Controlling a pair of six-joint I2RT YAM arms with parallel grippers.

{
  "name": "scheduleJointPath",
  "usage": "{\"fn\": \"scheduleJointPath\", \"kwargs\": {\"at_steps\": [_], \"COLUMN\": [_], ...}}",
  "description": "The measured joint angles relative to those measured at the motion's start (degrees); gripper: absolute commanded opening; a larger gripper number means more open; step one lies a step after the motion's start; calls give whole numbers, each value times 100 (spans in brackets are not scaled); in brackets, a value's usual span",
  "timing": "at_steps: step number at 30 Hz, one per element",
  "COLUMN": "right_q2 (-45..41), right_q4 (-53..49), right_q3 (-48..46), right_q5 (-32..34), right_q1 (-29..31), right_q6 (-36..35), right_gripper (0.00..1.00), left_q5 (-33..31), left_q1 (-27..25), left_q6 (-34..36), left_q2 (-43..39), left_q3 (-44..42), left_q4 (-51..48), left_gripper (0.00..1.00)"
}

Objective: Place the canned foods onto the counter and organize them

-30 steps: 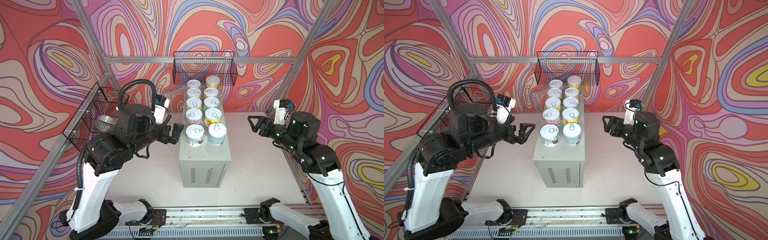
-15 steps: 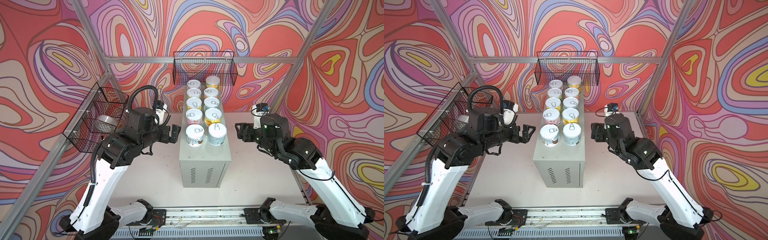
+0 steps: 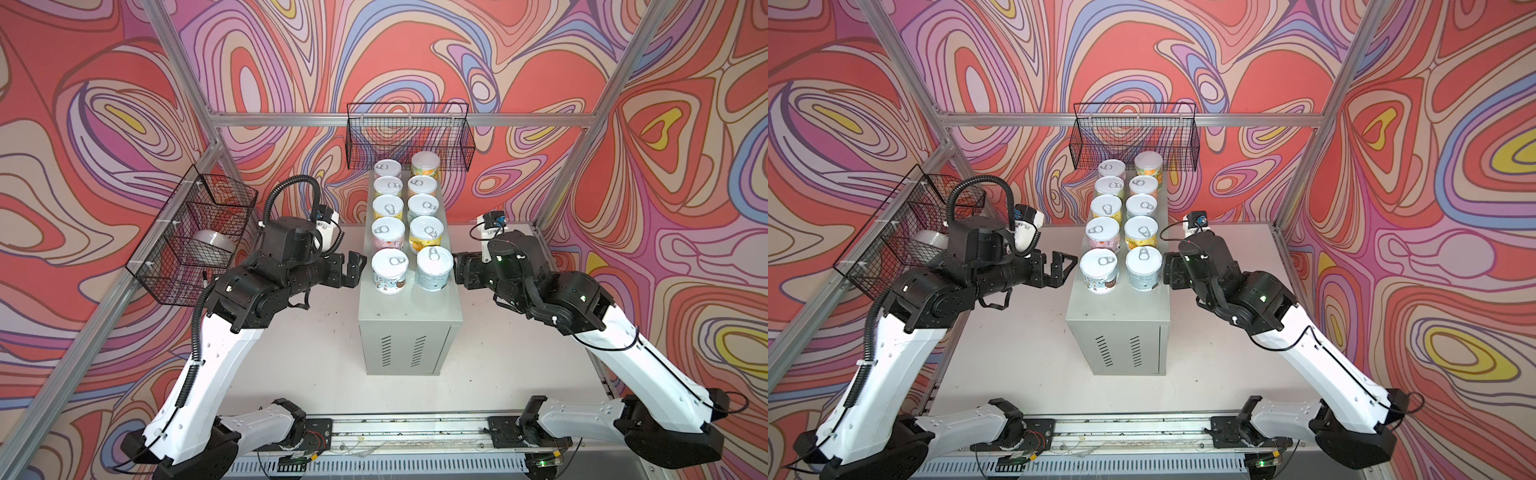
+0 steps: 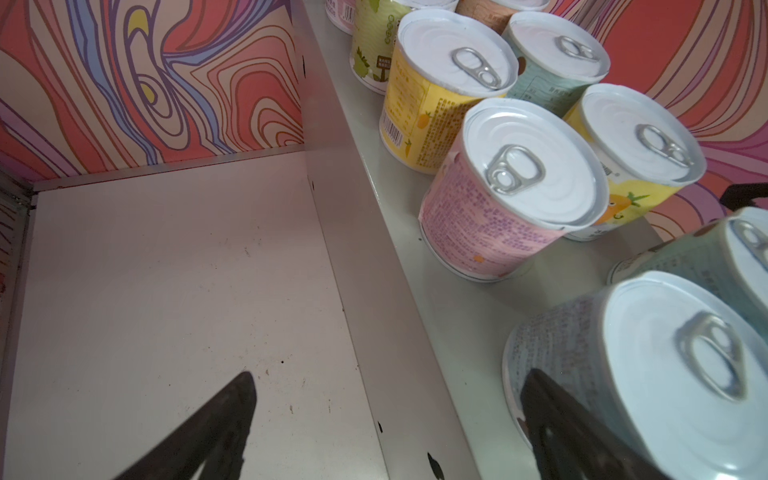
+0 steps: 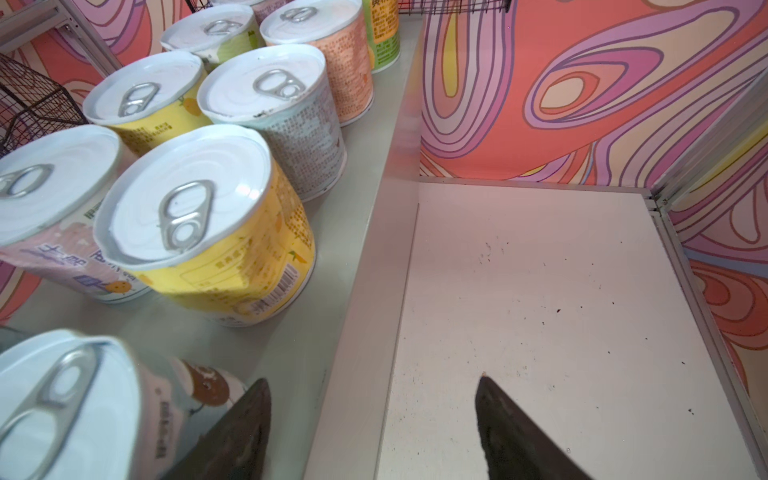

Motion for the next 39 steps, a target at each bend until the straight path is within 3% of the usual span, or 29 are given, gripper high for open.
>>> {"fn": "scheduleJointPath", "kwargs": {"at_steps": [17, 21, 23, 26, 28, 31, 33, 39], "right_q2": [181, 122, 83, 22, -105, -144, -92, -9], "right_q4": [216, 221, 205, 352, 745, 1051, 1224, 2048], "right_q3": [-2, -11, -11, -149, -680, -1425, -1725, -2124], "right_q5": [-2, 210, 367, 37, -448, -1003, -1224, -1373], "right_q1": [74, 92, 39, -763, -1853, -3010, -3259, -3261], "right_q6": [-11, -37, -114, -199, -216, -195, -197, -203], "right_gripper": [83, 96, 98, 98, 98, 98, 98, 98], "left_q5": [66, -74, -85, 140, 162, -229, -546, -1263], "left_q1": [0, 120, 404, 1283, 1849, 2068, 2068, 2068], "left_q6": [-35, -26, -33, -190, -372, -481, -459, -59], "left_q2": [0, -2, -28, -181, -317, -479, -538, -870], "left_q3": [-267, -271, -358, -872, -1434, -2247, -2697, -4712], "left_q4": [166, 173, 256, 649, 1047, 1639, 2068, 4129], "left_gripper": [100, 100, 100, 100, 100, 100, 100, 100]}}
